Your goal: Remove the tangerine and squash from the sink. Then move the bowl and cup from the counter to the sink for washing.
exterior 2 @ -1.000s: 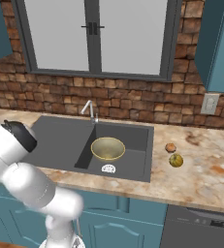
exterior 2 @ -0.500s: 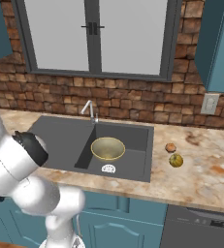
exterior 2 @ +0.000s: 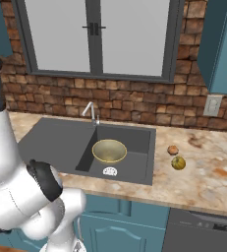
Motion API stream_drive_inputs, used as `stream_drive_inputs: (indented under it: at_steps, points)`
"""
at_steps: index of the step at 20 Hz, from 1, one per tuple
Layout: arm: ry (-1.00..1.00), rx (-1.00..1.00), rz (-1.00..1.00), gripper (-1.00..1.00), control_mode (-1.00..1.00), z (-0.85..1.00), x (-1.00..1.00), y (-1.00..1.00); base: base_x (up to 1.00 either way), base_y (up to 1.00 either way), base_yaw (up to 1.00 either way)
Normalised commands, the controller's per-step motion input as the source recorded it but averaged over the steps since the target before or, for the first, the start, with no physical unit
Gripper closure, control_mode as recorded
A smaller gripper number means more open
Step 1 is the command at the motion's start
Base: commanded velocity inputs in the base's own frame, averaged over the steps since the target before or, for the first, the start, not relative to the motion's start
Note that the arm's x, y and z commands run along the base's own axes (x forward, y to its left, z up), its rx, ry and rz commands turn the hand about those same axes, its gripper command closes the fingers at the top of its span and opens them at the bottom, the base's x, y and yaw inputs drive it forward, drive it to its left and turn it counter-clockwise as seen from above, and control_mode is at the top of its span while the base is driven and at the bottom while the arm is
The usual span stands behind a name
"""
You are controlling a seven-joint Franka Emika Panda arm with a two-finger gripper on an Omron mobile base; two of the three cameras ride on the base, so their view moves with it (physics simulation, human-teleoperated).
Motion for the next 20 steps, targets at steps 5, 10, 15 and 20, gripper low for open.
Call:
stream_drive_inputs:
  at_steps: [5,10,15,20]
  points:
    - [0.0,-0.41,-0.29,1.0,-1.0,-0.07,-0.04,-0.32,0.0,0.0,0.0]
    - [0.0,-0.44,-0.31,1.0,-1.0,-0.08,0.0,-0.31,0.0,0.0,0.0]
    - [0.0,-0.46,-0.34,1.0,-1.0,-0.06,0.05,-0.27,0.0,0.0,0.0]
    - [0.0,-0.46,-0.39,1.0,-1.0,-0.05,0.14,-0.22,0.0,0.0,0.0]
